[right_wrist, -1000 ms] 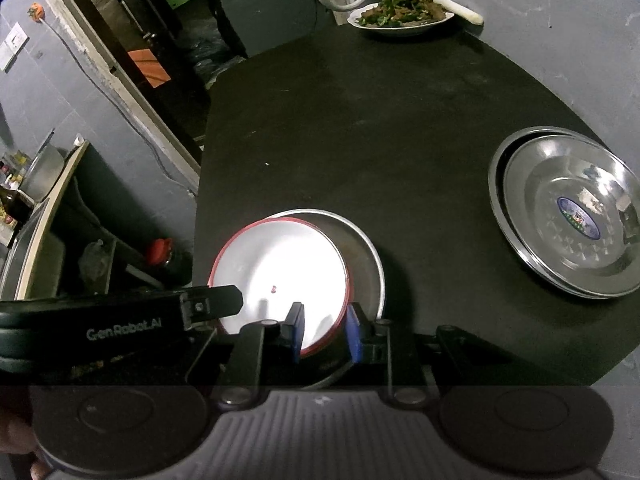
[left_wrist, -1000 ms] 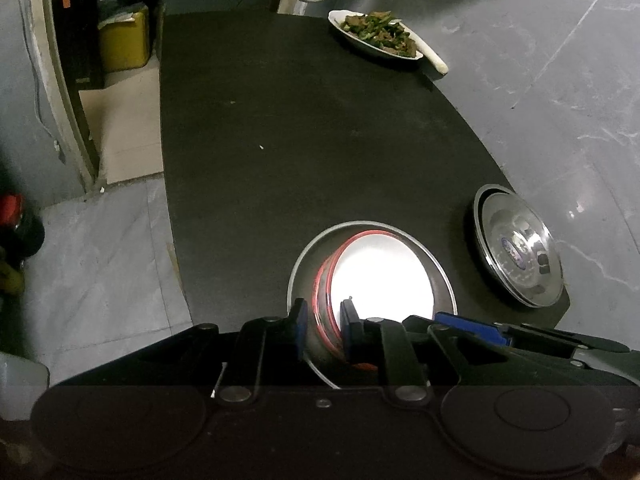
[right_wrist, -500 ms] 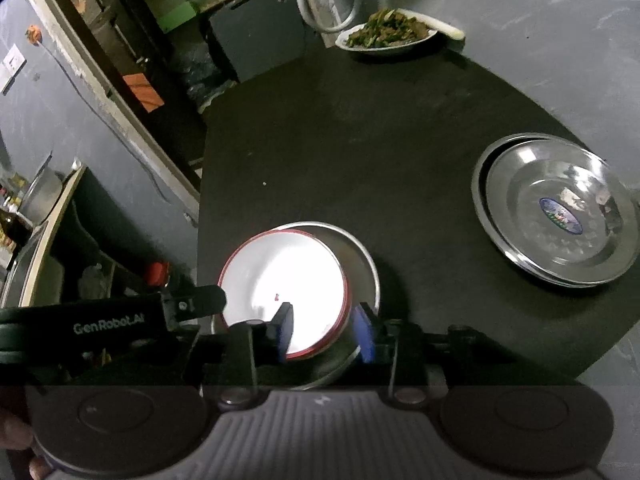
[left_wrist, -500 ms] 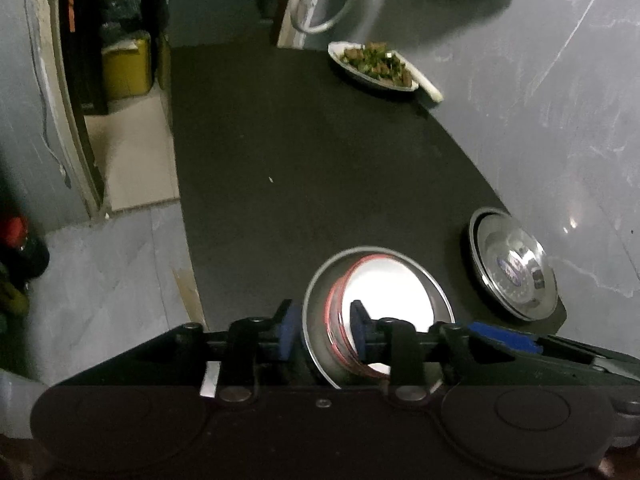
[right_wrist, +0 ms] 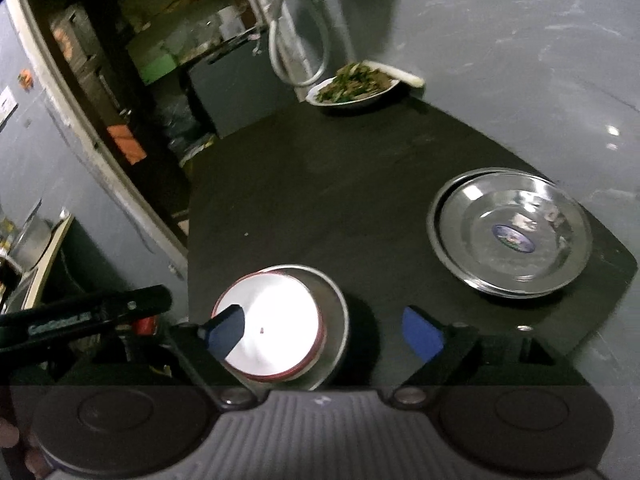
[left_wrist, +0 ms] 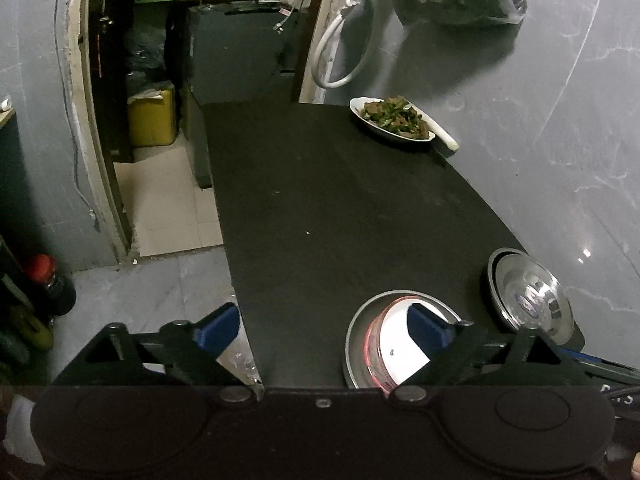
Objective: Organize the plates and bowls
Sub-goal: 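Move the open left tool to the steel mixing bowl rim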
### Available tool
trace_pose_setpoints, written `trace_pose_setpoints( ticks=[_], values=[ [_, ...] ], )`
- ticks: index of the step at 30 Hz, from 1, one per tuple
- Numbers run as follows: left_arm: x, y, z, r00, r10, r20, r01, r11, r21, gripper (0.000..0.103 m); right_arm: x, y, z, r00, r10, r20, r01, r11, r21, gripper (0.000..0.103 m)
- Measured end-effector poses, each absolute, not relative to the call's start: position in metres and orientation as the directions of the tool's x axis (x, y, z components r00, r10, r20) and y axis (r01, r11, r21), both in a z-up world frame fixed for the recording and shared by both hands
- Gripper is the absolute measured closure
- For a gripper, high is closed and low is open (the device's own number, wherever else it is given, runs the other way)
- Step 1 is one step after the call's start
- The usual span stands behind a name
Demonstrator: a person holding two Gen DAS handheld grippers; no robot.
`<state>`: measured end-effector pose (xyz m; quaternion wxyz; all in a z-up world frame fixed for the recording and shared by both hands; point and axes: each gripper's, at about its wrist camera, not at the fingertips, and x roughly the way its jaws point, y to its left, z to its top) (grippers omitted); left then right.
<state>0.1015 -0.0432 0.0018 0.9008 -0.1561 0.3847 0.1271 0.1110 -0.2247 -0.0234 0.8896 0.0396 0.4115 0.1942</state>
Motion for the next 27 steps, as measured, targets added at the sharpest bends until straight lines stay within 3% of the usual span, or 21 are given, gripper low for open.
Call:
trace_pose_setpoints(
  ticks=[5, 27],
  values=[
    [0.098, -0.042, 0.002, 0.678, 0.112, -0.726, -0.358, 0.913, -0.194, 0.003, 0.109, -0.232, -0.022, 0.605, 0.376, -0.702, -0.302, 0.924, 0.235, 0.000],
    [0.066, -0.032, -0.024, 0.579, 0.183, -0.795, -0.442, 0.889, -0.117, 0.001, 0.101, -0.257, -0.041, 0.618, 0.311, -0.722, -0.236, 0.950, 0.207, 0.000]
  ],
)
